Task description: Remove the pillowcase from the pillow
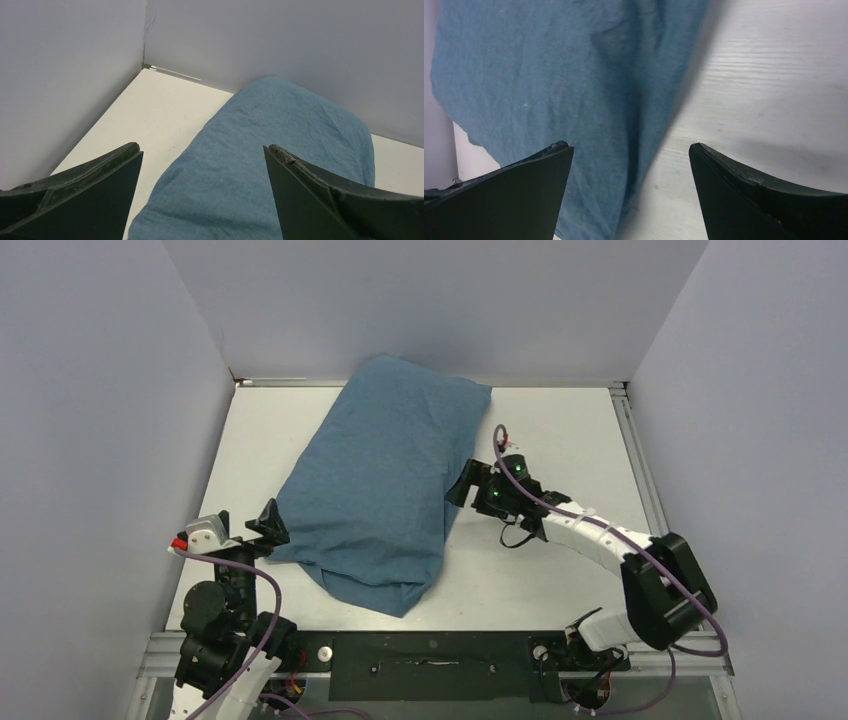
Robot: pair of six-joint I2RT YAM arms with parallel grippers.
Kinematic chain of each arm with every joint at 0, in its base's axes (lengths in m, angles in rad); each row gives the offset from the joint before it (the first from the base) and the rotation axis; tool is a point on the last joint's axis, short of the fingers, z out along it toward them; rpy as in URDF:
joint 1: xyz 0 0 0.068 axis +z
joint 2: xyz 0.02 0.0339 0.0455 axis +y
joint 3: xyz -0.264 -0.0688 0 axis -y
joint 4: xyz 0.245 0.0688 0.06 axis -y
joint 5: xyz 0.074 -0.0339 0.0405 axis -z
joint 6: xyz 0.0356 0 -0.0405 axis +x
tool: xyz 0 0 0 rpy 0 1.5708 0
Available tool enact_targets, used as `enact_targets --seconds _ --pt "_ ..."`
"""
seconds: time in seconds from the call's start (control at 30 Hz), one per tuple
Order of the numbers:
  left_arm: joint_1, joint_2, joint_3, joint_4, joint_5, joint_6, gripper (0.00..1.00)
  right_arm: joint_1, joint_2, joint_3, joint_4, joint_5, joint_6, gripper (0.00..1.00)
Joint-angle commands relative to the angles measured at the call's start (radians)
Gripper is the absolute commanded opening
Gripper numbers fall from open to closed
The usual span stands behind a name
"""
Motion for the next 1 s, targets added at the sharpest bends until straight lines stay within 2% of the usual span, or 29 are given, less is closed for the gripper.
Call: enact_targets --seconds 0.0,0.23,0.37,0.4,0.53,0.7,0.83,0.97 --pt "-0.006 -0.148 0.027 0.013 0.018 -0.004 0.96 0.113 0.122 0.077 0.246 -0.012 0.093 0.90" --pt "-0.008 -0.141 0.021 0.012 0.013 -0.004 0.96 0.222 0.320 0.141 0.306 -0.025 0.145 0.90" --pt "-0.011 -0.128 0.019 0.015 0.015 -0.004 0.96 0.226 0.352 0.116 0.315 -0.052 0.156 0.97" --pt "-0.012 -0.123 0.019 0.015 0.017 -0.004 0.96 0.226 0.352 0.106 0.314 -0.054 0.154 0.92" --pt "-0.011 -0.107 0.019 0.017 0.021 -0.004 0.96 0.224 0.332 0.064 0.273 -0.043 0.130 0.52" --pt "-0.011 -0.074 0.022 0.014 0.030 -0.003 0.96 0.202 0.272 0.007 0.200 -0.029 0.092 0.08" --pt "-0.011 -0.013 0.042 -0.006 0.062 -0.004 0.96 0.154 0.175 -0.032 0.132 -0.008 0.032 0.05" --pt "-0.011 0.156 0.108 -0.066 0.126 -0.059 0.96 0.059 0.062 -0.035 -0.014 0.045 -0.062 0.05"
